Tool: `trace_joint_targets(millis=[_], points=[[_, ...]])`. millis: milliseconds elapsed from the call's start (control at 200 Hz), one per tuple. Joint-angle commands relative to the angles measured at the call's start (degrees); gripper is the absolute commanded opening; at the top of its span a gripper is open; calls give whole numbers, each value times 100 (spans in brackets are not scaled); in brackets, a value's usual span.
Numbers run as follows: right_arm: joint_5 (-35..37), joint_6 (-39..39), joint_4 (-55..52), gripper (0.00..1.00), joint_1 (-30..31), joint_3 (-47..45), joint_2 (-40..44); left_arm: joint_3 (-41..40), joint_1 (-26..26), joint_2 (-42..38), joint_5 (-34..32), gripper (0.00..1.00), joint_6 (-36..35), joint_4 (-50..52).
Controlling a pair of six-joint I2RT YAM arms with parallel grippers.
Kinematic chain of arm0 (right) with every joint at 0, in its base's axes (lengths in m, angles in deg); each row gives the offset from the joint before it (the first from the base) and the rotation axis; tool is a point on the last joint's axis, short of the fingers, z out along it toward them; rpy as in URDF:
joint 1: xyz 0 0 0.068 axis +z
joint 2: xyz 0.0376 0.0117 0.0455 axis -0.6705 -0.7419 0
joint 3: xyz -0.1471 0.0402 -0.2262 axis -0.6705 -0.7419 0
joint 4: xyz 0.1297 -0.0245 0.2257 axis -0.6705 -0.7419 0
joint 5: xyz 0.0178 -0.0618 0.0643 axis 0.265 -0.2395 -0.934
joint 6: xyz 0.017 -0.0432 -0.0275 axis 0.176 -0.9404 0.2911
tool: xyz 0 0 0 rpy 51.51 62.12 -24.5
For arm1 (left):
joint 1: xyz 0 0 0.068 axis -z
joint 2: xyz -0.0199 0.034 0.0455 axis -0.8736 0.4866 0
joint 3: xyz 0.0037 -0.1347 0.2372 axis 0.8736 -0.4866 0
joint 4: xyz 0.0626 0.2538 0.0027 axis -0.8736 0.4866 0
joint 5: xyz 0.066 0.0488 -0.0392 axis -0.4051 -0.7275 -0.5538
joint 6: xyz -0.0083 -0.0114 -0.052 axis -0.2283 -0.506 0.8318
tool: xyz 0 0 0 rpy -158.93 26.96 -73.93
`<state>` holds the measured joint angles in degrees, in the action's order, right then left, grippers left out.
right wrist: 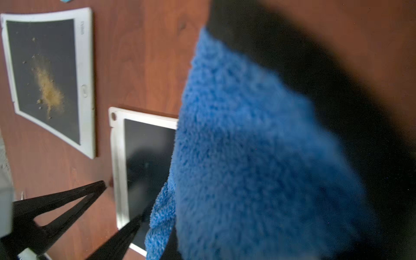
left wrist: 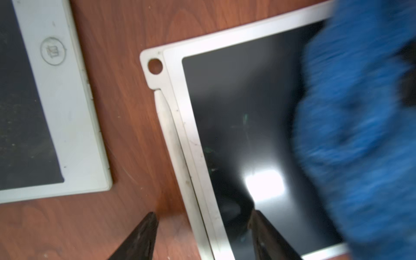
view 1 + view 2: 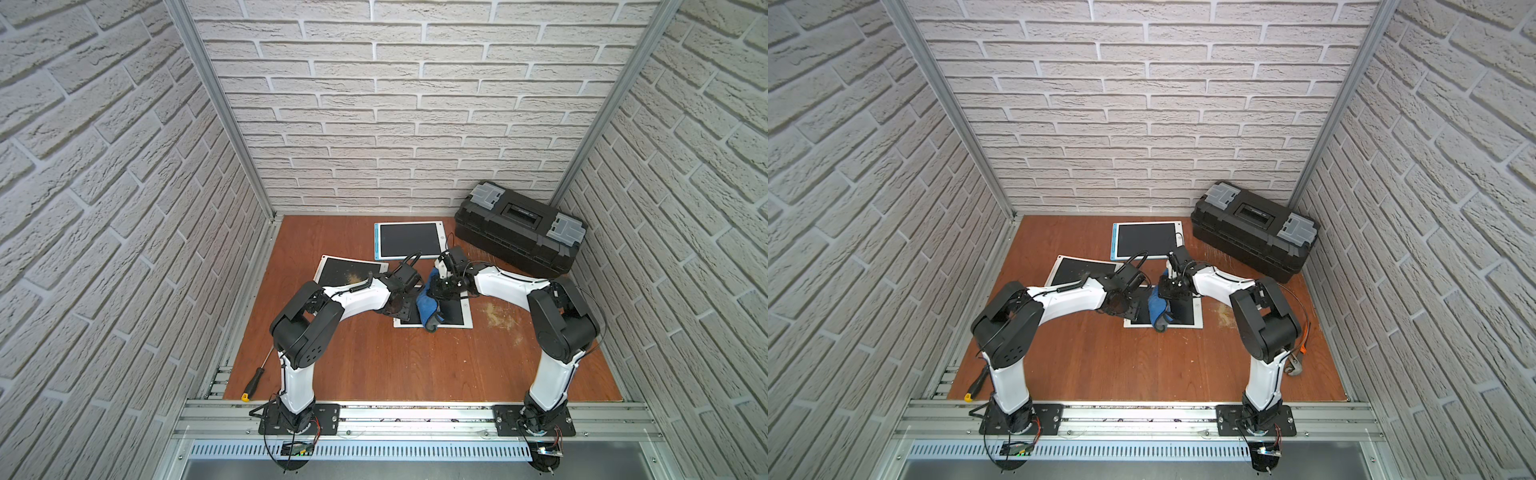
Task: Wipe the drawing tablet
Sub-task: Wipe the dirt from the drawing tablet.
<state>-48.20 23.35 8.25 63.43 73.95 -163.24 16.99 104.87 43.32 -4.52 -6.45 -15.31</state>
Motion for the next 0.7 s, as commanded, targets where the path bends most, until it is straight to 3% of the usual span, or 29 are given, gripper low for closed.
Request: trace_joint_targets(millis=[0,120,230,320,420,510,695], points=[[1240,-204,-920,3,-593,-367,505,-391,-34,153,-4,67,-46,240],[2216,-29,-1589,3,-1156,-483,866,-509,-57,100,14,67,-22,164],[2340,111,-1606,3,-1342,-610,1273,-592,-57,31,16,67,-9,135],[2327,49,-1253,3,-1023,-751,1809,-641,-57,-36,14,67,-4,135],[2681,-199,-959,3,-256,-698,2218,-671,-60,-114,-14,67,-2,148],[2320,-332,-897,3,157,-407,2042,-673,-60,-149,-27,67,0,170],[1212,-410,-890,3,206,101,887,-664,-65,-196,-44,66,30,213]])
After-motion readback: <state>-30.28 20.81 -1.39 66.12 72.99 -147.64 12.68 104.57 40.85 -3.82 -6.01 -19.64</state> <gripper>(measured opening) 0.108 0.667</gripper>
